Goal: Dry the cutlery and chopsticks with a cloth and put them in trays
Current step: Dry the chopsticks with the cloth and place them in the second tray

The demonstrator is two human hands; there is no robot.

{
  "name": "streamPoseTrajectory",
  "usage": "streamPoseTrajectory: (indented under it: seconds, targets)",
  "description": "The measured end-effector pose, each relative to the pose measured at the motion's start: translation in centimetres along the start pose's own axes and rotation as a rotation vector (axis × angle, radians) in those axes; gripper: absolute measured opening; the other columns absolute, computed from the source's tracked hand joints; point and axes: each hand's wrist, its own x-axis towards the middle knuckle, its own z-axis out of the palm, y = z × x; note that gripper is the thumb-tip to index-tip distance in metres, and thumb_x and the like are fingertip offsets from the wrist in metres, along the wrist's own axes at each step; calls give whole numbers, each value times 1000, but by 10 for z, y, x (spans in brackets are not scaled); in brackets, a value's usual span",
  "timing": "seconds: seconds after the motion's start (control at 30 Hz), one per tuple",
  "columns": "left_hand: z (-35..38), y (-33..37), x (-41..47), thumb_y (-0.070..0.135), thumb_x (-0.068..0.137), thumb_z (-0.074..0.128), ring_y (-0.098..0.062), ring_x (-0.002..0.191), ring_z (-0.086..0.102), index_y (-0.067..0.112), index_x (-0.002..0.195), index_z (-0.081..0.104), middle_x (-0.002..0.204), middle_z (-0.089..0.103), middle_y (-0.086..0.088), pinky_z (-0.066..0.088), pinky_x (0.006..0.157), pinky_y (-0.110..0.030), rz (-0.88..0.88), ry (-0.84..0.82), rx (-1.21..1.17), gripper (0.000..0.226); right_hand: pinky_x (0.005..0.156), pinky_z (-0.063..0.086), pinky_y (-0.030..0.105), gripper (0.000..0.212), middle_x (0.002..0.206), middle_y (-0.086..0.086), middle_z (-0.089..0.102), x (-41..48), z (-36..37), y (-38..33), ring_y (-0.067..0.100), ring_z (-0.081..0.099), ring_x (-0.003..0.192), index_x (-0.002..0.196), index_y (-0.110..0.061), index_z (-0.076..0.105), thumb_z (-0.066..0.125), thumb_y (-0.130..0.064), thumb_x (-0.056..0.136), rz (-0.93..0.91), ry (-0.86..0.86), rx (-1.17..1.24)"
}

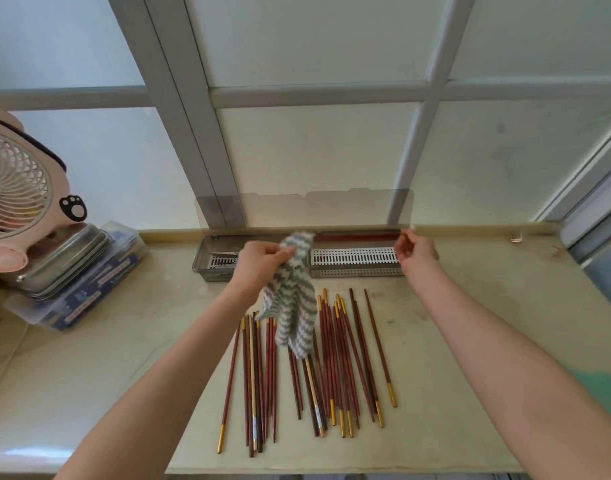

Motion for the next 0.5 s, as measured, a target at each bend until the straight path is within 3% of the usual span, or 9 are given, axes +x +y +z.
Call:
streamPoseTrajectory:
  seconds: [0.13,0.23,0.33,0.5]
  targets:
    - [-8,11,1,27,88,62,-14,71,61,6,81,67,78,66,-7,49,64,-24,43,132,-239,23,46,52,19,15,76,12,60,28,-21,-14,17,61,59,75,-2,54,63,0,88,-92,161,-2]
    - [-5,14,0,27,88,62,-14,75,63,10,84,68,81,68,-6,52,71,-28,46,169,-299,19,47,55,20,19,75,14,60,43,-22,-10,20,63,58,74,-1,54,67,-6,87,-137,182,-113]
    - [-2,11,1,28,88,62,-14,74,61,10,81,66,78,67,-5,51,74,-31,21,241,-305,20,44,54,20,15,74,14,59,58,-18,-2,20,63,56,87,2,56,68,-7,87,-150,189,-238]
    - [-2,5,3,30,86,63,-15,78,63,13,81,68,79,69,-2,50,76,-33,-25,268,-315,19,43,53,18,10,83,15,63,86,-12,15,11,60,39,95,-4,58,64,-2,88,-208,165,-582]
